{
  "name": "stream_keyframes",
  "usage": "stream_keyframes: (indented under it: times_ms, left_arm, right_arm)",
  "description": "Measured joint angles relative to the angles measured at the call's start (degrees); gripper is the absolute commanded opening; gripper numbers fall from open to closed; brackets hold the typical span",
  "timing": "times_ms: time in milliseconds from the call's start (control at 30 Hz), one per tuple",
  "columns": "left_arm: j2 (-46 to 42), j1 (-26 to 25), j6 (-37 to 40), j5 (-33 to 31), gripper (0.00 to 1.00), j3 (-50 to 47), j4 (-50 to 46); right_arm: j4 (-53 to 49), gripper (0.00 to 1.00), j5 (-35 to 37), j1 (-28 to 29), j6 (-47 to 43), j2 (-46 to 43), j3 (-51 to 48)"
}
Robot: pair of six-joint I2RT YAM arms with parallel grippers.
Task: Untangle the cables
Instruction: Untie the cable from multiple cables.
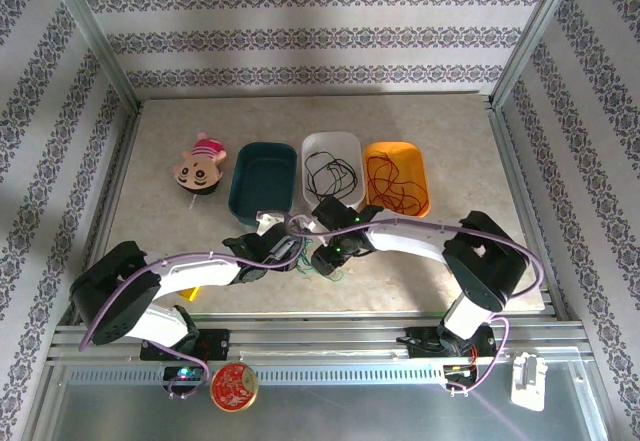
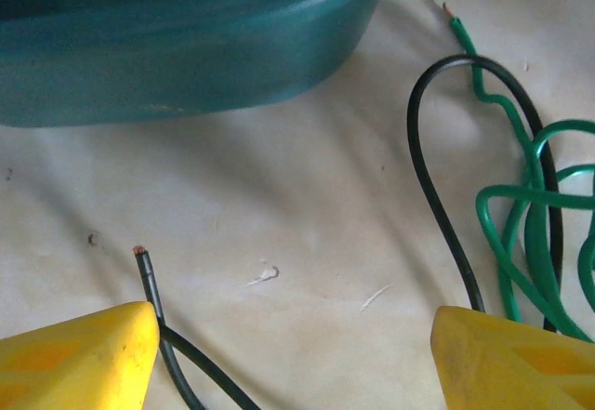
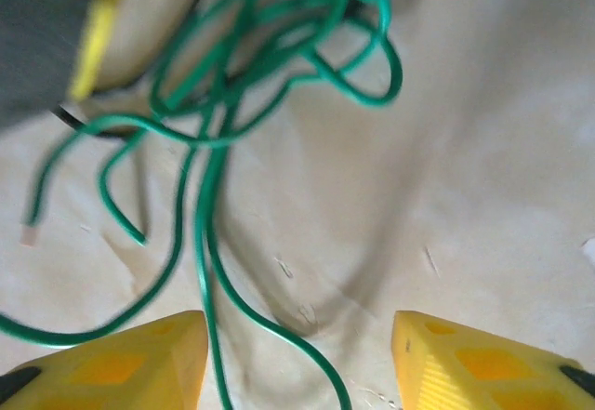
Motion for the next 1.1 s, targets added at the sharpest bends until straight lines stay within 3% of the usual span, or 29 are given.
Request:
stream_keyframes:
  times_ms: [200, 467, 633, 800, 867, 1100]
  left_arm:
    - [2.56, -0.02, 0.46, 1.60, 0.74, 0.48, 0.04]
    - [5.40, -0.02, 1.68, 2.95, 0.62, 2.78, 0.04]
    - [7.06, -0.09, 2.25, 3.65, 0.44, 4.85, -1.25]
    - [8.96, -0.50, 2.12, 4.44, 0.11, 7.26, -2.34]
    - [9.49, -0.50, 2.08, 4.35, 0.03, 7.76, -2.05]
    - [8.55, -0.42, 2.43, 4.68, 0.00, 7.15, -1.18]
  right_arm:
    - [-5.35, 0.20, 2.47, -4.02, 2.75, 2.60, 1.84]
    - [-6.03, 0.20, 4.42, -10.64, 7.96, -0.52, 0.66]
    - [-5.35, 0.17, 5.42, -13.94, 10.05, -6.01, -2.01]
    - [-2.93, 0.13, 5.42, -18.49, 12.85, -13.03, -4.72]
    - [-1.81, 0.13, 5.11, -20.44, 14.01, -15.56, -5.86]
    - [1.03, 0.12, 4.44, -22.53, 16.33, -18.99, -7.89]
